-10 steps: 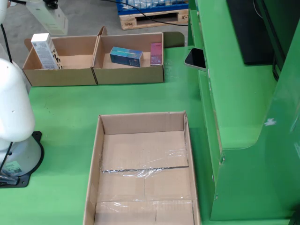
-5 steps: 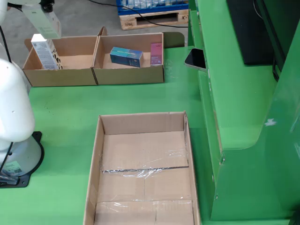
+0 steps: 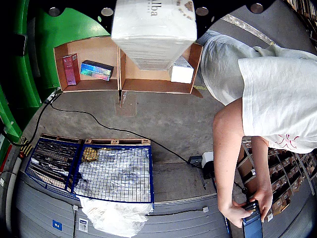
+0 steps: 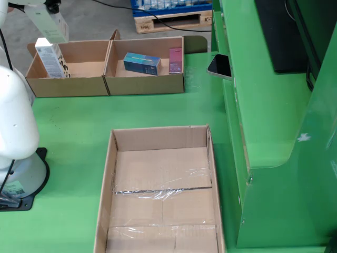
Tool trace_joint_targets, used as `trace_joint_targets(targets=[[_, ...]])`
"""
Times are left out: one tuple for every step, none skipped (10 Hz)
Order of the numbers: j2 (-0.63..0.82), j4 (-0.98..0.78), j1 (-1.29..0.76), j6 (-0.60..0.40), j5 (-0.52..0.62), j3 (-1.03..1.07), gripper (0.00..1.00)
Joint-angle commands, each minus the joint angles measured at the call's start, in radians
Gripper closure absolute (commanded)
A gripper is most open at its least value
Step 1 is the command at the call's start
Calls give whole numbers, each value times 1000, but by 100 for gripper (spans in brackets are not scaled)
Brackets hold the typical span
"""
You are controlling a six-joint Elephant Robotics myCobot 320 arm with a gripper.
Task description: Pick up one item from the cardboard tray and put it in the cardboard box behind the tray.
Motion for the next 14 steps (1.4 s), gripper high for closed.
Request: trace_joint_targets(targets=[[28,13,5,-6,8,21,100],[28,13,5,-6,8,21,100],[28,13,5,-6,8,21,100],[28,13,5,-6,8,21,100],[28,13,5,-6,8,21,100],[30,11,13,-6,4,21,100],[30,11,13,-6,4,21,100],[30,11,13,-6,4,21,100],[24,25,7,-10,9,21,100],[23,32,7,-12,-1,21,100],[13,45,-22,-25,20,21,100],[13,45,-22,-25,20,21,100],[-23,99,-81,-58,66,21,100],[-23,99,-81,-58,66,21,100]])
